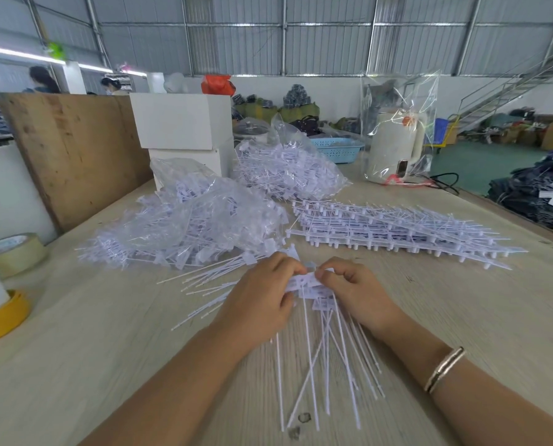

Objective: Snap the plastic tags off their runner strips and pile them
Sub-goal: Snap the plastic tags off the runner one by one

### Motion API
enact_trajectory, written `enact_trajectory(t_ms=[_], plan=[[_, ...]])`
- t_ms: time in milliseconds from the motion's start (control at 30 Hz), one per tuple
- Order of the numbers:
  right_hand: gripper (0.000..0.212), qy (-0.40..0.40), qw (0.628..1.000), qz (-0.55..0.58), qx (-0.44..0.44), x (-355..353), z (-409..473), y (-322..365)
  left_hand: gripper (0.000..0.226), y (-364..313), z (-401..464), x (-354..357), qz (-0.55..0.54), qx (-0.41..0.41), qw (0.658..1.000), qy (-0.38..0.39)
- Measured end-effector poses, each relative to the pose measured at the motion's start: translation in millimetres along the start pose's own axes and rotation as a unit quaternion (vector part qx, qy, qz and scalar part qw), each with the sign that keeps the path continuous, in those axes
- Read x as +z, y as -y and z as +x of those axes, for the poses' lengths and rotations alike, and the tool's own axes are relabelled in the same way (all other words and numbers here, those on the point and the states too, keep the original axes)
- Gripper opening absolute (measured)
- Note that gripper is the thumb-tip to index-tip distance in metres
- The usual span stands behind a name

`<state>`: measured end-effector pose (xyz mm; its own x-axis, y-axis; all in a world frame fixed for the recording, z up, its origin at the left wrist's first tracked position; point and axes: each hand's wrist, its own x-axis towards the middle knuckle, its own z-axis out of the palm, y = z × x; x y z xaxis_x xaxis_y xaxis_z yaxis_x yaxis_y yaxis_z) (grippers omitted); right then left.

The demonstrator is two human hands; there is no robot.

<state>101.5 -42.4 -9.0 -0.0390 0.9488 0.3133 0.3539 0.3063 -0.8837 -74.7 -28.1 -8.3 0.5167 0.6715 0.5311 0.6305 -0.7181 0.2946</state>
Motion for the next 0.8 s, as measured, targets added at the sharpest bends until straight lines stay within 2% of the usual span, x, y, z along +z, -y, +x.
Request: enact_trajectory(t_ms=[200,367,467,633,800], plan=[[0.013,0.035,0.999,0.016,0.007,3.5,-2.8,3.0,0.014,-0.1,2.3,-1.0,0.029,-0.004,0.999,-0.027],[0.011,0.035,0.999,-0.021,-0.03,4.1,-1.4,2.6,0.016,1.9,2.2,-2.1,0.013,-0.033,0.999,-0.038],[0.022,0.023,0.997,-0.042,-0.058,3.1,-0.8,1.1,0.019,2.1,2.7,-1.6,-0.012,-0.05,0.998,-0.034],[0.032,-0.003,0.97,-0.191,-0.148,2.2,-0.8,0.7,0.018,3.4,1.4,-1.6,-0.066,-0.052,0.996,-0.041],[0.007,-0.012,0.95,-0.255,-0.182,0.8,-1.8,0.7,0.015,6.4,0.7,-0.7,-0.1,-0.062,0.992,-0.041]])
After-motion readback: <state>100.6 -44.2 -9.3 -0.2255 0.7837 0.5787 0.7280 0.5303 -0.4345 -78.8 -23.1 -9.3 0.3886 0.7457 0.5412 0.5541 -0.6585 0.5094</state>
